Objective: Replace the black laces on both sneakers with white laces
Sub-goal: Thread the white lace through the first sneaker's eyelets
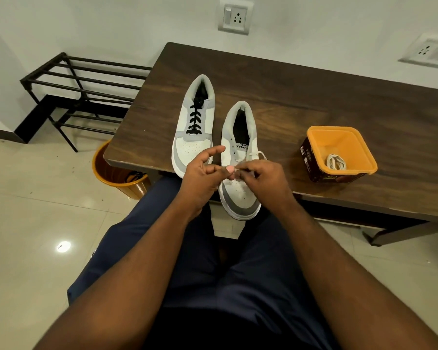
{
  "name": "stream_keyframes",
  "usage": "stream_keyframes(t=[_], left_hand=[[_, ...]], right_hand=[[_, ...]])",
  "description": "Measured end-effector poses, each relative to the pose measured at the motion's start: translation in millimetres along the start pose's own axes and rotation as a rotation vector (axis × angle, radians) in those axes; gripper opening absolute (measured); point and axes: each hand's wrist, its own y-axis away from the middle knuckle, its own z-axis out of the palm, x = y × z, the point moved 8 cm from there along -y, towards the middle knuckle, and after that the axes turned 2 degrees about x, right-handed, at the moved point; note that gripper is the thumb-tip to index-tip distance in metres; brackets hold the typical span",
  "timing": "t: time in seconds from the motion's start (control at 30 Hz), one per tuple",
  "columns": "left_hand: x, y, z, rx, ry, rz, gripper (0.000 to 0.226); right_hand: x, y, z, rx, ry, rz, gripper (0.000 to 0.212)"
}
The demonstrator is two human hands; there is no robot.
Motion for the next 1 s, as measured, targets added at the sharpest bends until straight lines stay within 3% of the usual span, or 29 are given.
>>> stream_keyframes(t=[0.07, 0.13, 0.23, 0.33, 0.4, 0.53, 0.73, 0.83, 0.9, 1.0], left_hand=[[-6, -3, -9, 0.026, -0.044, -0.020, 0.040], [-14, -4, -19, 0.051, -0.071, -0.038, 0.028], [-20, -7, -21, 0.083, -0.075, -0.033, 0.021], [-16, -10, -11, 0.078, -0.095, 0.027, 0.035], [-13, -12, -7, 0.060, -0.145, 0.089, 0.041], [-15, -12, -11, 0.073, -0.281, 0.131, 0.035], [-8, -14, -5, 0.075, -0.216, 0.181, 0.033], [1, -16, 3, 0.064, -0.233, 0.230, 0.033], [8, -19, 3, 0.063, -0.227, 0.225, 0.033], [12, -31, 1, 0.159, -0.288, 0.204, 0.026]], right_hand=[[16, 0, -20, 0.188, 0.001, 0.170, 0.014], [28, 2, -33, 0.242, 0.055, 0.290, 0.014], [30, 2, -31, 0.124, 0.215, 0.275, 0.022], [7, 2, -10, -0.041, 0.239, 0.092, 0.038], [2, 0, 5, -0.112, 0.216, 0.061, 0.031], [16, -6, 5, -0.054, 0.109, 0.116, 0.007], [11, -5, 2, -0.066, 0.012, 0.021, 0.032], [16, -6, 10, -0.130, -0.212, 0.162, 0.028], [21, -8, 4, -0.045, -0.379, 0.256, 0.015], [31, -12, -17, 0.170, -0.411, 0.347, 0.010]])
